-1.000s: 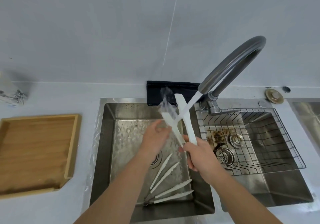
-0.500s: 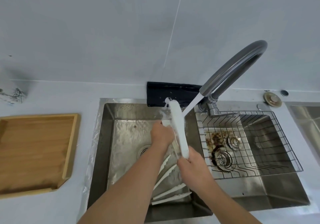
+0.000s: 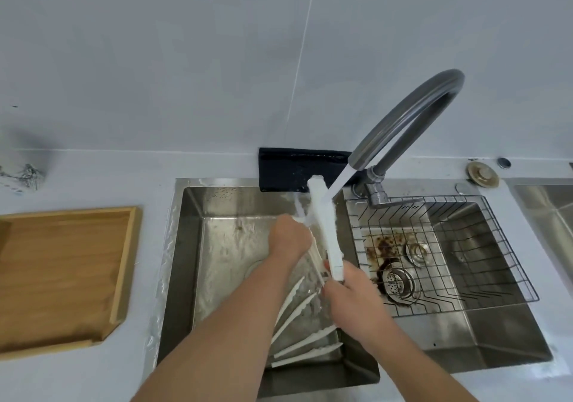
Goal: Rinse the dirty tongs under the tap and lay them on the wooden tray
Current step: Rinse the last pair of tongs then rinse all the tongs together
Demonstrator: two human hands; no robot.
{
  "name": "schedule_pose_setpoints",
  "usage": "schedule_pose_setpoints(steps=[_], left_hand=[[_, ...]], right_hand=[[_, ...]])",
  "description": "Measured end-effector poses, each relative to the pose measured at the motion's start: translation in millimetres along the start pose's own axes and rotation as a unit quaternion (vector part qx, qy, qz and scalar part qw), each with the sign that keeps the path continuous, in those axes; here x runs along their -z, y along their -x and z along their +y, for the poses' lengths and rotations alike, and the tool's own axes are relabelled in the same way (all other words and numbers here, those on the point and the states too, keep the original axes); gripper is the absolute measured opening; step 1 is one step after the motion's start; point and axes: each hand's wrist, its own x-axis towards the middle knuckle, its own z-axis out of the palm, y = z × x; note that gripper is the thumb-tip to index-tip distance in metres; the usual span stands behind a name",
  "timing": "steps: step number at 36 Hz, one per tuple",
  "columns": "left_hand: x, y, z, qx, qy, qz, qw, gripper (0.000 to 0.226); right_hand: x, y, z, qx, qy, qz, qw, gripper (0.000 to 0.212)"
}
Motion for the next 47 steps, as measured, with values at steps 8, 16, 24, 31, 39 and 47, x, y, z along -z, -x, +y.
schedule_pose_setpoints(steps=[8, 16, 24, 31, 39, 47], left_hand=[[13.7, -2.7, -4.1, 0.015, -0.012, -0.038, 0.999, 0.026], [2.5, 11.0, -6.0, -0.038, 0.195, -0.145, 0.969, 0.058], [27.9, 15.4, 1.0, -0.065, 0.385, -0.201, 0.898, 0.076], [27.5, 13.4, 6.9, -0.128, 0.315, -0.113, 0.934, 0.04], [25.1, 6.7, 18.6, -0.087, 0.305, -0.015, 0.948, 0.012], [18.6, 16.9, 0.9, -0.127, 0.253, -0.192, 0.939, 0.105]], right_hand=[[5.9, 3.8, 3.8, -0.011, -0.024, 0.011, 1.0, 0.016], [14.5, -7.6, 3.0, -0.083, -0.282, 0.003, 0.956, 0.015], [24.4, -3.5, 6.5, -0.126, -0.463, -0.028, 0.877, 0.038], [21.2, -18.8, 17.1, -0.147, -0.36, 0.028, 0.921, 0.031], [11.6, -12.7, 7.6, -0.125, -0.31, -0.071, 0.94, 0.04], [12.7, -21.3, 6.0, -0.113, -0.328, -0.055, 0.936, 0.036]])
